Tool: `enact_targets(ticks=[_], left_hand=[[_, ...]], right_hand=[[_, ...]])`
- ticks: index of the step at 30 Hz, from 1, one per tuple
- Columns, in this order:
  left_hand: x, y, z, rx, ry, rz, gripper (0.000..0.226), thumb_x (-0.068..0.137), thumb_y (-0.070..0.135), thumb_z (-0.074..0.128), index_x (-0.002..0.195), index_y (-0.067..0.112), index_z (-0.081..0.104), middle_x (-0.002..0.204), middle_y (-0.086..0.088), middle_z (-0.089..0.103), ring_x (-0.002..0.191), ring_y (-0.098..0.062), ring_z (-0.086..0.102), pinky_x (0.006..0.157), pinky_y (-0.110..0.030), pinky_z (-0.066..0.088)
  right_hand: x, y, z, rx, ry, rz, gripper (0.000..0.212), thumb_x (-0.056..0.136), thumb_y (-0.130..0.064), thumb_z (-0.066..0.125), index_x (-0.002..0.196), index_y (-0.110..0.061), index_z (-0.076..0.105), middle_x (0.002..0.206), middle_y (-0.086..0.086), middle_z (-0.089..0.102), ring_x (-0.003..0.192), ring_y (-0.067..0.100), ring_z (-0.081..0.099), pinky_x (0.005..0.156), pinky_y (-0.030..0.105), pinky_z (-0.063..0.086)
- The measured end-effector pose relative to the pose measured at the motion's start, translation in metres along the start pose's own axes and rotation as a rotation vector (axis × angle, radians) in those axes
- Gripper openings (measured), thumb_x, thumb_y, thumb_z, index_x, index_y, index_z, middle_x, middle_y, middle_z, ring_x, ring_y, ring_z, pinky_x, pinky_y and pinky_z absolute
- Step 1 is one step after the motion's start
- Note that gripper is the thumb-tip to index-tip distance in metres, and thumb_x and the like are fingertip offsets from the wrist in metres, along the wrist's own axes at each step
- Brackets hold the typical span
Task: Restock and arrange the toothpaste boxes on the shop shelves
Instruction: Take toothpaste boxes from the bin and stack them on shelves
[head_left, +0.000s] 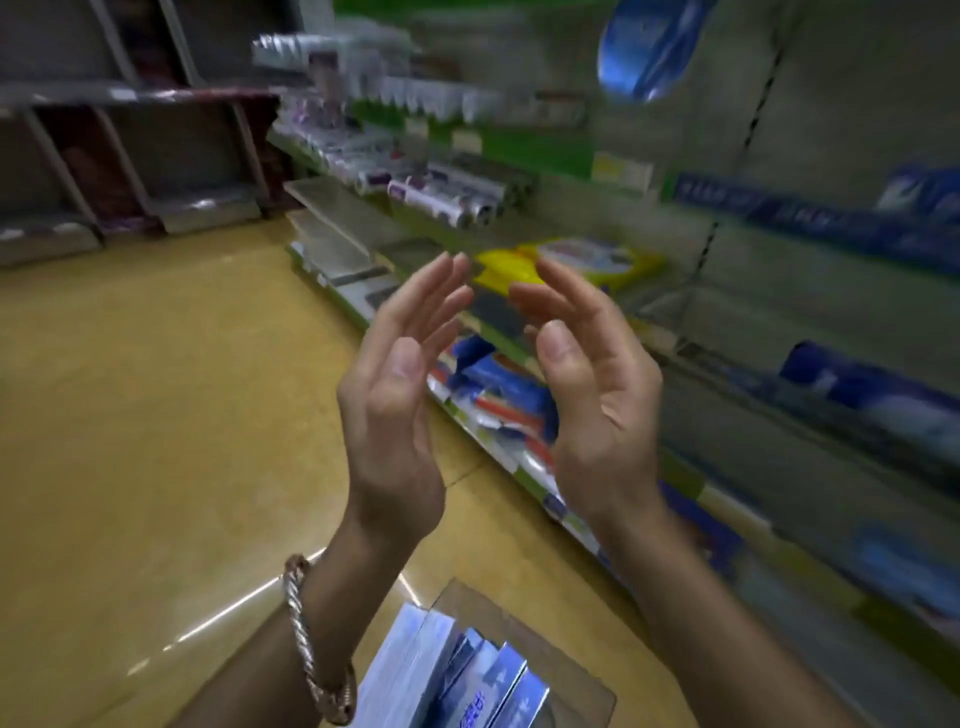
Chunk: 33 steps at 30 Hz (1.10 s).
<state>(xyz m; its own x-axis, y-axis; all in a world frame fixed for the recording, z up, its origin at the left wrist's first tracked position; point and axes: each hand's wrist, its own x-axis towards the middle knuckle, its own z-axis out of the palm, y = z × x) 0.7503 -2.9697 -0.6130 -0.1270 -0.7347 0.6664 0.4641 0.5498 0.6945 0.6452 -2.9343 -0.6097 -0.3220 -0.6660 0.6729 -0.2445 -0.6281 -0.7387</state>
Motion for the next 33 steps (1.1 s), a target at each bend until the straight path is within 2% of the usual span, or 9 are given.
enact_targets(ticks=[5, 14, 17, 19, 21, 24, 27, 30, 33], left_hand=[[-0.094, -0.105, -0.038, 0.029, 0.030, -0.026, 0.048, 0.084, 0.037, 0.032, 0.125, 0.018, 0.049, 0.130, -0.010, 0.057, 0.123, -0.025, 0.054, 0.100, -0.036, 0.041], [-0.211, -0.225, -0.112, 0.215, 0.033, -0.098, 0.048, 0.088, 0.039, 0.035, 0.130, 0.021, 0.049, 0.132, 0.000, 0.058, 0.124, -0.019, 0.054, 0.102, -0.036, 0.044], [-0.253, -0.262, -0.149, 0.606, -0.007, -0.331, 0.055, 0.084, 0.048, 0.049, 0.136, 0.030, 0.041, 0.137, 0.013, 0.050, 0.128, -0.008, 0.047, 0.106, -0.034, 0.040], [-0.283, -0.282, -0.173, 0.996, -0.141, -0.541, 0.079, 0.074, 0.063, 0.053, 0.143, 0.032, 0.031, 0.144, 0.012, 0.041, 0.135, -0.014, 0.038, 0.107, -0.033, 0.033], [-0.305, -0.296, -0.193, 1.311, -0.303, -0.771, 0.105, 0.059, 0.082, 0.045, 0.147, 0.032, 0.017, 0.154, 0.004, 0.026, 0.141, -0.025, 0.026, 0.109, -0.047, 0.028], [-0.312, -0.303, -0.209, 1.435, -0.460, -0.999, 0.117, 0.051, 0.084, 0.048, 0.147, 0.037, 0.001, 0.151, -0.004, 0.028, 0.134, -0.031, 0.034, 0.103, -0.053, 0.034], [-0.307, -0.304, -0.203, 1.415, -0.486, -1.020, 0.115, 0.052, 0.071, 0.055, 0.146, 0.037, -0.001, 0.132, -0.007, 0.043, 0.117, -0.031, 0.047, 0.092, -0.044, 0.045], [-0.313, -0.300, -0.186, 1.494, -0.477, -0.939, 0.111, 0.055, 0.063, 0.054, 0.148, 0.035, 0.002, 0.126, -0.008, 0.044, 0.116, -0.031, 0.046, 0.091, -0.043, 0.044], [-0.306, -0.292, -0.171, 1.415, -0.427, -0.869, 0.106, 0.055, 0.064, 0.053, 0.147, 0.037, 0.007, 0.123, -0.005, 0.046, 0.115, -0.030, 0.048, 0.091, -0.042, 0.045]], right_hand=[[-0.090, 0.112, 0.004, 0.025, 0.021, -0.001, 0.042, 0.089, -0.033, 0.046, 0.126, -0.016, 0.051, 0.112, -0.003, 0.063, 0.111, 0.010, 0.061, 0.090, 0.025, 0.050], [-0.198, 0.226, 0.015, 0.066, 0.071, 0.057, 0.043, 0.089, -0.036, 0.045, 0.127, -0.017, 0.052, 0.116, 0.003, 0.064, 0.111, 0.013, 0.061, 0.090, 0.028, 0.052], [-0.224, 0.242, 0.019, 0.054, 0.061, 0.150, 0.047, 0.087, -0.039, 0.045, 0.128, -0.016, 0.054, 0.115, 0.000, 0.065, 0.109, 0.010, 0.061, 0.089, 0.026, 0.051], [-0.233, 0.247, 0.021, 0.036, 0.051, 0.178, 0.046, 0.086, -0.041, 0.046, 0.127, -0.020, 0.054, 0.113, -0.003, 0.065, 0.108, 0.008, 0.061, 0.087, 0.023, 0.049], [-0.236, 0.250, 0.023, 0.029, 0.031, 0.189, 0.045, 0.085, -0.042, 0.047, 0.125, -0.024, 0.054, 0.113, -0.004, 0.065, 0.107, 0.006, 0.060, 0.086, 0.021, 0.049], [-0.237, 0.252, 0.021, 0.030, 0.016, 0.193, 0.043, 0.084, -0.043, 0.047, 0.124, -0.027, 0.053, 0.112, -0.006, 0.065, 0.106, 0.004, 0.060, 0.085, 0.021, 0.049], [-0.238, 0.254, 0.018, 0.011, 0.021, 0.194, 0.044, 0.084, -0.044, 0.047, 0.125, -0.028, 0.052, 0.113, -0.005, 0.064, 0.106, 0.004, 0.060, 0.086, 0.020, 0.049], [-0.241, 0.257, 0.016, 0.004, 0.013, 0.189, 0.043, 0.084, -0.043, 0.049, 0.124, -0.027, 0.053, 0.112, -0.005, 0.065, 0.107, 0.003, 0.060, 0.085, 0.017, 0.048], [-0.248, 0.263, 0.011, -0.028, 0.009, 0.209, 0.041, 0.083, -0.044, 0.050, 0.122, -0.032, 0.052, 0.113, -0.008, 0.064, 0.109, 0.003, 0.059, 0.087, 0.020, 0.049]])
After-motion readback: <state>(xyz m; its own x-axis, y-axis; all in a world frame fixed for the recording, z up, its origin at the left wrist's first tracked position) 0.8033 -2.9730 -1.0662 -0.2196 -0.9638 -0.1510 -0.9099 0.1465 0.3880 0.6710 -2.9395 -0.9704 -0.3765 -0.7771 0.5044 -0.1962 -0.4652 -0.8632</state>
